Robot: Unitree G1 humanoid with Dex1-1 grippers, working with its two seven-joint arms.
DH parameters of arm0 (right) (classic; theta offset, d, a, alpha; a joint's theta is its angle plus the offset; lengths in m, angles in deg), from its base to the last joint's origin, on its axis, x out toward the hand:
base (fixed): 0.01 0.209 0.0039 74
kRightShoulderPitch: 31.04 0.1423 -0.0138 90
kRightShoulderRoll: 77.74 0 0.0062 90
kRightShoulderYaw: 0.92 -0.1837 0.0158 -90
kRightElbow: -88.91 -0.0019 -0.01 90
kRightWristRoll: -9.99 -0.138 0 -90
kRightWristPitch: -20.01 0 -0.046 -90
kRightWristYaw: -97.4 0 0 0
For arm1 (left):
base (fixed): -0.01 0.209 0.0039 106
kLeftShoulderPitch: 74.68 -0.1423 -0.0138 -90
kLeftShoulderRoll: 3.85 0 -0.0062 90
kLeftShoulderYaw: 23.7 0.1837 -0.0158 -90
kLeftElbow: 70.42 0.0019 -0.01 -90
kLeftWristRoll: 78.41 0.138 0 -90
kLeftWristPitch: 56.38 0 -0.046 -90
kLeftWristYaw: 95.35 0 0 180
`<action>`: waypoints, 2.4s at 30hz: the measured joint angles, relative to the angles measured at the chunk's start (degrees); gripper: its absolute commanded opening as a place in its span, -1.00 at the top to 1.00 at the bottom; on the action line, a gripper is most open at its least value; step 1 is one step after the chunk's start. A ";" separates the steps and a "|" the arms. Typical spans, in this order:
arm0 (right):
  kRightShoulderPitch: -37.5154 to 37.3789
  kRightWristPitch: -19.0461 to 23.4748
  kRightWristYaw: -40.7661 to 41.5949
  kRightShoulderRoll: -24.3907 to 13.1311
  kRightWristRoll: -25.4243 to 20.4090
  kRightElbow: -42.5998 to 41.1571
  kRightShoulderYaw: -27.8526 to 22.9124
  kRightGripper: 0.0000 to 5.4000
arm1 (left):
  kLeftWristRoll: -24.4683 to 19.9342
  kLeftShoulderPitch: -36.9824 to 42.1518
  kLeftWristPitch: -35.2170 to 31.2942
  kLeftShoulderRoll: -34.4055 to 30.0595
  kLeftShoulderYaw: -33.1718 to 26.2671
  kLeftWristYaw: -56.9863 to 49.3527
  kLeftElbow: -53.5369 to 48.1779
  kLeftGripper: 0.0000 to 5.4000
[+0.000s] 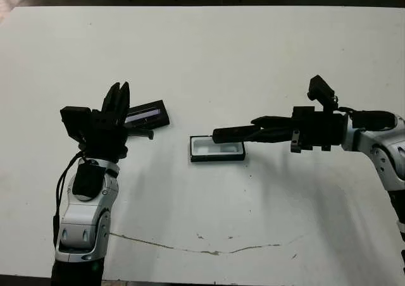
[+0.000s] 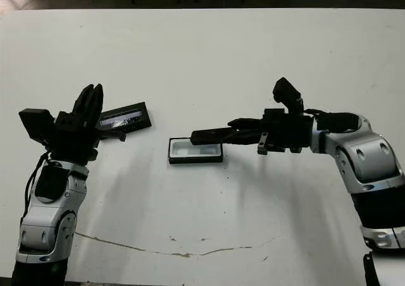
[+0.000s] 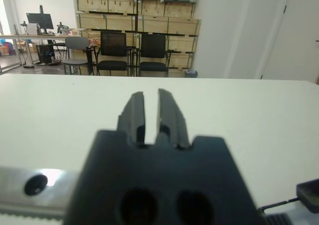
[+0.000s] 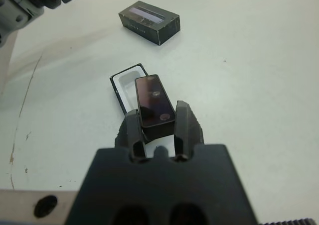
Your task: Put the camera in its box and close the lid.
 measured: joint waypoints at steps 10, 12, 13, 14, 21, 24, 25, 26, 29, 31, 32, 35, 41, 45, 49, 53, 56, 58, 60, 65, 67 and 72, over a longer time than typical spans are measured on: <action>2.83 -0.74 4.13 -0.05 1.82 3.09 0.96 1.00 | 0.15 -0.08 0.07 0.15 -0.08 -0.14 -0.03 1.00; 3.21 -0.74 4.53 -0.04 2.05 3.07 1.17 1.00 | 0.15 -0.08 0.07 0.16 -0.10 -0.18 -0.03 1.00; 3.38 -0.74 4.57 -0.04 2.17 3.02 1.21 1.00 | 0.17 -0.08 0.07 0.16 -0.10 -0.19 -0.04 1.00; 3.47 -0.72 4.60 -0.03 2.18 2.92 1.22 1.00 | 0.19 -0.08 0.07 0.16 -0.10 -0.24 -0.03 1.00; 3.49 -0.48 5.43 0.09 2.13 1.94 1.24 1.00 | 0.46 -0.08 0.08 0.17 -0.03 -0.51 -0.03 1.00; 3.49 -0.59 5.48 0.27 1.98 1.63 0.98 1.00 | 0.83 -0.09 0.67 0.15 0.12 -0.50 0.07 1.00; 3.49 -0.74 5.56 0.45 1.79 1.63 0.89 1.00 | 0.92 -0.10 0.99 0.14 0.17 -0.50 0.17 1.00; 3.49 -0.92 5.71 0.66 1.60 1.63 0.85 1.00 | 1.09 -0.11 1.25 0.13 0.23 -0.50 0.23 1.00; 3.49 -1.11 5.87 0.93 1.53 1.61 0.85 1.00 | 1.69 -0.15 1.44 0.14 0.28 -0.51 0.29 1.00; 3.49 -1.10 5.87 0.93 1.55 1.52 0.91 1.00 | 1.66 -0.23 1.43 0.16 0.26 -0.52 0.29 1.00; 3.49 -1.09 5.86 0.93 1.56 1.53 0.95 1.00 | 1.62 -0.24 1.43 0.19 0.23 -0.53 0.29 1.00; 3.49 -1.08 5.75 0.93 2.05 1.56 1.25 1.00 | 1.56 -0.25 1.40 0.26 0.23 -0.54 0.28 1.00; 3.51 -2.03 5.91 1.00 3.80 2.70 2.58 1.00 | 1.68 -0.25 1.31 0.29 0.26 -0.62 0.28 1.00; 3.73 -3.38 5.92 1.08 5.41 3.00 3.59 1.00 | 1.68 -0.25 1.44 0.29 0.25 -0.64 0.28 1.00; 3.76 -5.19 6.00 1.52 6.46 3.57 4.74 1.00 | 1.67 -0.26 1.42 0.29 0.24 -0.97 0.27 1.00; 3.76 -5.73 6.35 2.39 7.21 4.39 5.52 1.00 | 1.68 -0.29 1.42 0.29 0.25 -0.97 0.26 1.00; 3.75 -5.74 6.45 2.39 7.90 4.43 5.90 1.00 | 1.57 -0.33 1.42 0.29 0.23 -0.97 0.26 1.00; 3.75 -5.79 6.44 2.39 8.23 4.40 5.98 1.00 | 1.51 -0.35 1.42 0.30 0.23 -0.97 0.26 1.00; 3.75 -5.79 6.44 2.39 8.64 4.27 6.17 1.00 | 1.53 -0.38 1.42 0.31 0.25 -0.97 0.25 1.00; 3.75 -5.76 6.36 2.39 9.23 3.65 6.46 1.00 | 1.66 -0.39 1.43 0.31 0.27 -1.01 0.23 1.00; 3.75 -5.76 6.35 2.39 9.24 3.64 6.46 1.00 | 1.63 -0.39 1.43 0.32 0.27 -1.01 0.23 1.00; 3.76 -3.85 5.67 2.39 9.38 2.98 6.77 1.00 | 1.58 -0.64 1.43 0.36 0.29 -1.01 0.22 1.00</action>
